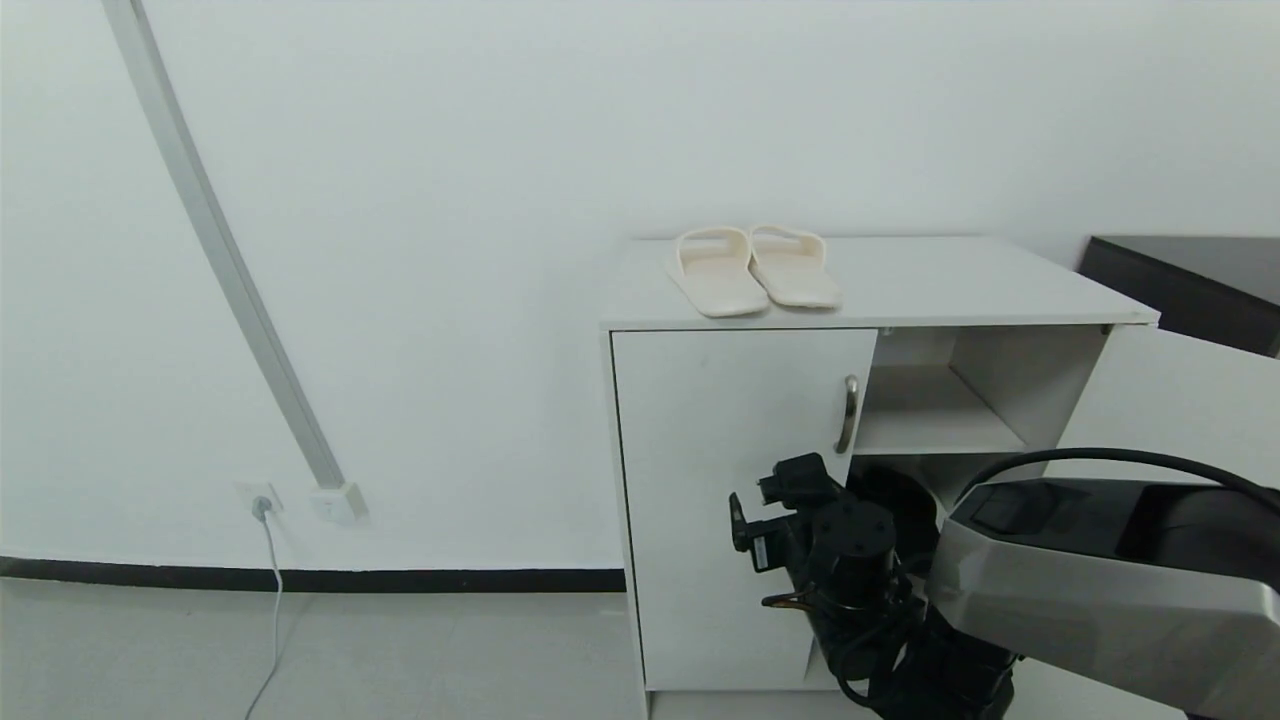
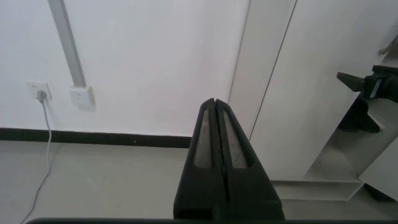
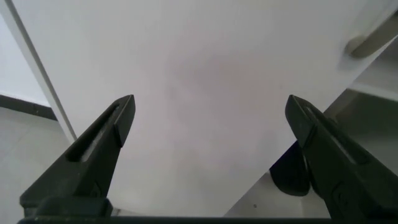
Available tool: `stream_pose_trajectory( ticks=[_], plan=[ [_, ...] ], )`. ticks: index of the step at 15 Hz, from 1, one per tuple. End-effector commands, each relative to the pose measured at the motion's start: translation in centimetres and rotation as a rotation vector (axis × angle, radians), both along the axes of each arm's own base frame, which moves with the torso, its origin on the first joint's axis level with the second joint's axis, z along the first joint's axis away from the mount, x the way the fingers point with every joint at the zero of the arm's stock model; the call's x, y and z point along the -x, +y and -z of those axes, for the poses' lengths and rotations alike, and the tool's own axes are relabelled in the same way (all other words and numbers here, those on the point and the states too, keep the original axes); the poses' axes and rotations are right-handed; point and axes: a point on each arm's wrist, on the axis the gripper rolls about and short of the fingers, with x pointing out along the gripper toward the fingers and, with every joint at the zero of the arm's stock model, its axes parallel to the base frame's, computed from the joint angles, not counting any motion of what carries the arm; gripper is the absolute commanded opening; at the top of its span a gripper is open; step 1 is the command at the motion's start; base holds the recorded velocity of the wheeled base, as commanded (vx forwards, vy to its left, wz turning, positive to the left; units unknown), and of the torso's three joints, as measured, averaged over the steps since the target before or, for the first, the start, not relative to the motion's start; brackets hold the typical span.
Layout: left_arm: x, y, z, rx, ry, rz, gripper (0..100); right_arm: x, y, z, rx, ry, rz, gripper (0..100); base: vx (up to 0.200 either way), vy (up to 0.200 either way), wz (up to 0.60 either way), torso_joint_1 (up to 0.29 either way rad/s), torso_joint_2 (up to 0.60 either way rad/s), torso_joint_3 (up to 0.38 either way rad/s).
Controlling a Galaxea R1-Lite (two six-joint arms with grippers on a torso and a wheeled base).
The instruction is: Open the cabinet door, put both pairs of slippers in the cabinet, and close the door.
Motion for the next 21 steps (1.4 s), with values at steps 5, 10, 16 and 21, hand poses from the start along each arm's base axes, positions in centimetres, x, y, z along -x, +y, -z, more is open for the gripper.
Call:
stream_pose_trajectory(
  ticks=[5,10,16,21],
  plan=[
    [-0.01,0.00,0.00,0.000,0.002,0.000,0,0.07,-0.02,-0.11,-0.001,-0.001,0.000,100,0.000,0.000,0.00,0.182,-0.49,-0.312],
    [-0.01,0.00,0.00,0.000,0.002,0.000,0,0.07,-0.02,-0.11,-0.001,-0.001,-0.002,100,0.000,0.000,0.00,0.211,-0.52,-0.317],
    [-0.01,0.00,0.00,0.000,0.002,0.000,0,0.08,-0.03,0.05,0.003,0.003,-0.002,100,0.000,0.000,0.00,0.248,-0.57,-0.329],
    [-0.01,0.00,0.00,0.000,0.002,-0.002,0,0.27,-0.13,-0.34,-0.001,-0.001,-0.003,100,0.000,0.000,0.00,0.235,-0.52,-0.288]
  ],
)
